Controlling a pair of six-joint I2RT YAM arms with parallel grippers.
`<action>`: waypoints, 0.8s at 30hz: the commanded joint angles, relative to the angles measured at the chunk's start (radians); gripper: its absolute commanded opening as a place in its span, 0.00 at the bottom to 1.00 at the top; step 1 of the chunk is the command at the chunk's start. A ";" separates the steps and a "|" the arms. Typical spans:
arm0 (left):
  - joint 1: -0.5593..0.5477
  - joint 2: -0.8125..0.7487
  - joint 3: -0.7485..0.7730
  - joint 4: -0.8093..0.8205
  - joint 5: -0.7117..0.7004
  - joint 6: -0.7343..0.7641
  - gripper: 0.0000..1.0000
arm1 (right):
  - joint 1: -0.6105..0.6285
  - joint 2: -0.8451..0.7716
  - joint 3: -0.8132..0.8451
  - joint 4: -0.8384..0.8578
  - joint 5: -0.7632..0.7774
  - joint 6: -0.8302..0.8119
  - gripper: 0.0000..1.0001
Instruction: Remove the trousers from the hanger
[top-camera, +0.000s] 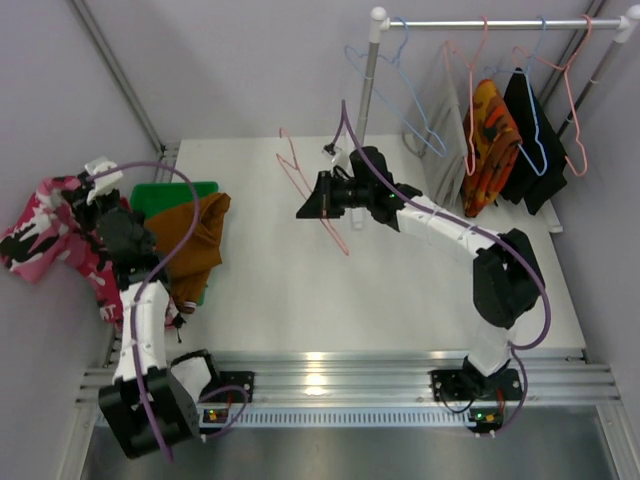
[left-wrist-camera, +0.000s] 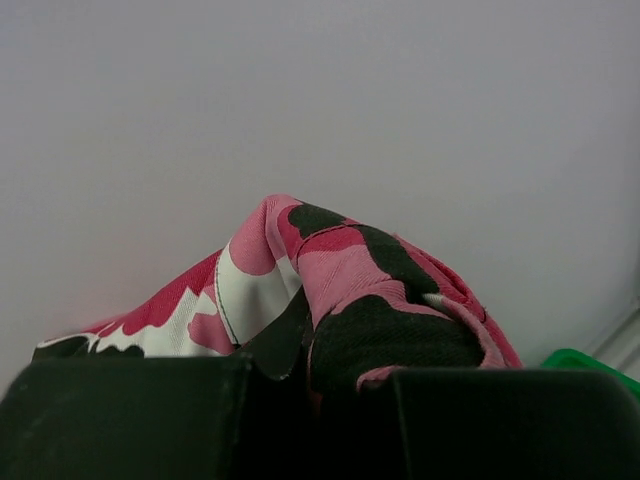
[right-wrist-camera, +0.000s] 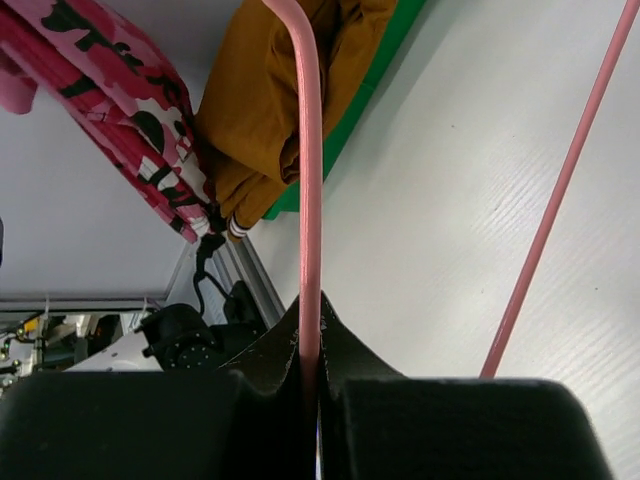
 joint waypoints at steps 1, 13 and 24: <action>-0.022 0.128 0.136 0.179 0.128 -0.127 0.00 | -0.029 0.002 0.027 0.043 -0.026 0.010 0.00; -0.310 0.603 0.345 0.242 -0.013 0.088 0.00 | -0.049 -0.026 0.000 0.034 -0.049 0.006 0.00; -0.361 0.450 0.069 -0.209 -0.185 -0.081 0.00 | -0.115 -0.174 -0.103 0.012 -0.089 -0.022 0.00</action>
